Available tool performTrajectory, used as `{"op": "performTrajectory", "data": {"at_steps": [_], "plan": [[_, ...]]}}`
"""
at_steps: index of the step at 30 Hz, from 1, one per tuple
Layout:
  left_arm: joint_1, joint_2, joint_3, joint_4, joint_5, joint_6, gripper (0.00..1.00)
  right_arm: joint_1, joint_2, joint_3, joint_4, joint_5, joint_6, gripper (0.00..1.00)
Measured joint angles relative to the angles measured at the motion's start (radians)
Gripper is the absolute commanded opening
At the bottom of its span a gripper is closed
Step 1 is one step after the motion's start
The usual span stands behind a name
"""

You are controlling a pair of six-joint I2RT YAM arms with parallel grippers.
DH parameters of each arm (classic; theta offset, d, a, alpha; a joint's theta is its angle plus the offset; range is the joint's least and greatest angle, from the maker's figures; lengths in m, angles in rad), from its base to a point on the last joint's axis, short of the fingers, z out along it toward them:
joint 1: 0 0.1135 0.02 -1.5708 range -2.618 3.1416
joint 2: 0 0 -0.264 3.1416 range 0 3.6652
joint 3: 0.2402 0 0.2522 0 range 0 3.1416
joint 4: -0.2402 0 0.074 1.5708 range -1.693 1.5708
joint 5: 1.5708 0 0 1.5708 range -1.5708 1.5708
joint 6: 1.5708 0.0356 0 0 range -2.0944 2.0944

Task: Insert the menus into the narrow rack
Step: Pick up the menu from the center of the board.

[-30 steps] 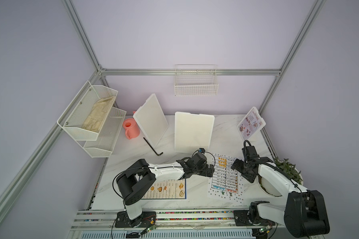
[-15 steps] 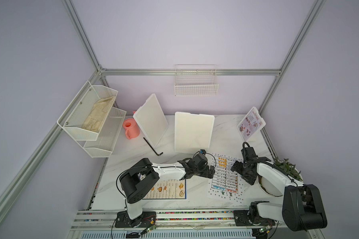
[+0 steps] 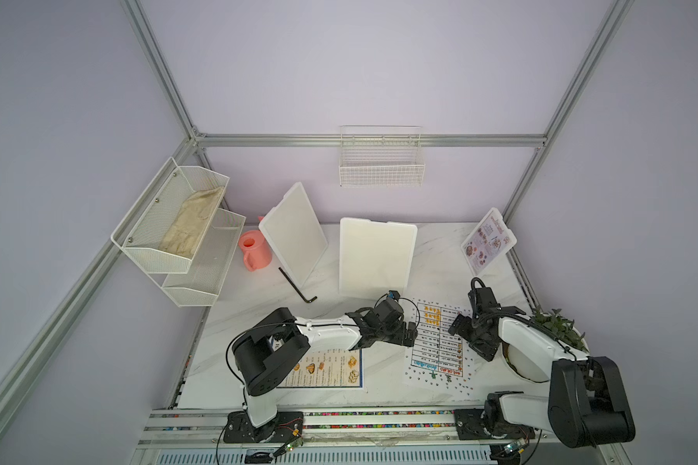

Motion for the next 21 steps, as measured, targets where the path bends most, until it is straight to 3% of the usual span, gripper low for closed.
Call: {"op": "performTrajectory", "data": {"at_steps": [13, 21], "plan": [[0.048, -0.012, -0.026, -0.009, -0.029, -0.050, 1.00, 0.166, -0.083, -0.055, 0.114, -0.124, 0.070, 0.97], [0.072, -0.013, -0.026, -0.031, -0.031, -0.050, 1.00, 0.190, -0.121, -0.082, 0.175, -0.220, 0.087, 0.97]]}}
